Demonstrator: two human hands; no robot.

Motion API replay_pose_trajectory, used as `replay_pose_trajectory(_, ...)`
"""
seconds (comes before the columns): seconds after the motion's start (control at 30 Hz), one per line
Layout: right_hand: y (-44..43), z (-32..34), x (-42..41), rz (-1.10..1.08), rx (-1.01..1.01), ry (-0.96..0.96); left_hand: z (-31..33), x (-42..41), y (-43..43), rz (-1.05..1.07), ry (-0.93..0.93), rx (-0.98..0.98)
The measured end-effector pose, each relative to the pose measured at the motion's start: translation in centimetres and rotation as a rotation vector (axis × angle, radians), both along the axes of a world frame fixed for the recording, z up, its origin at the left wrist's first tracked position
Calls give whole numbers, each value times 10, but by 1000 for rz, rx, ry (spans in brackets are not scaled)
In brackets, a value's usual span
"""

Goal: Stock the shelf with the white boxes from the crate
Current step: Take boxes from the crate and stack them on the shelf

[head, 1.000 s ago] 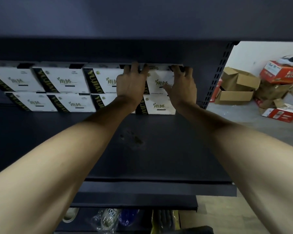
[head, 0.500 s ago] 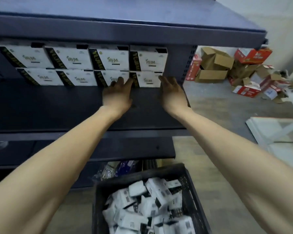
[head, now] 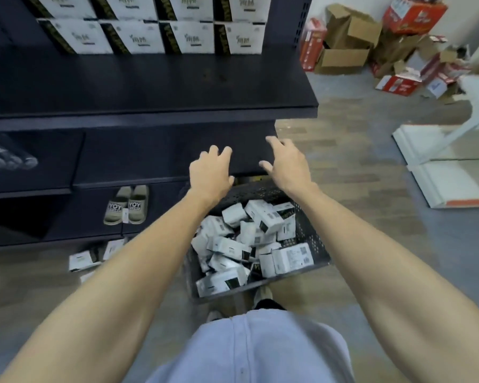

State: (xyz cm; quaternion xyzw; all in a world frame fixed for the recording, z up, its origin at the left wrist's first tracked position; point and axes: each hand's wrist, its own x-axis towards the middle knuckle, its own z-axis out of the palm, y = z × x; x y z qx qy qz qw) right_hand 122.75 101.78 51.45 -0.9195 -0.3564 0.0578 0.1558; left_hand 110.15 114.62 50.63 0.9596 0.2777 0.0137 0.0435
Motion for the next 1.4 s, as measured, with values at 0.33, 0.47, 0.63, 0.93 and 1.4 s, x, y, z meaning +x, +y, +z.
replay_pose_trajectory(0.33,-48,-81,-26,36,-155,193,-67,-21,-75,78,188,-119)
replay_pose_trajectory(0.47,-74,-107,-10,58,-239,256,-88,-19,-79,164,219,-176)
replay_pose_trajectory(0.63,-96,-135,15,104,-339,326,-113,-21,-88,277,318,-233)
replay_pose_trajectory(0.93,-105,-171,44,212,-438,374,-148,-53,-118,497,418,-348)
replay_pose_trajectory(1.4,-68,-233,-11,289,-497,446,-216,-58,-80,212,536,-302)
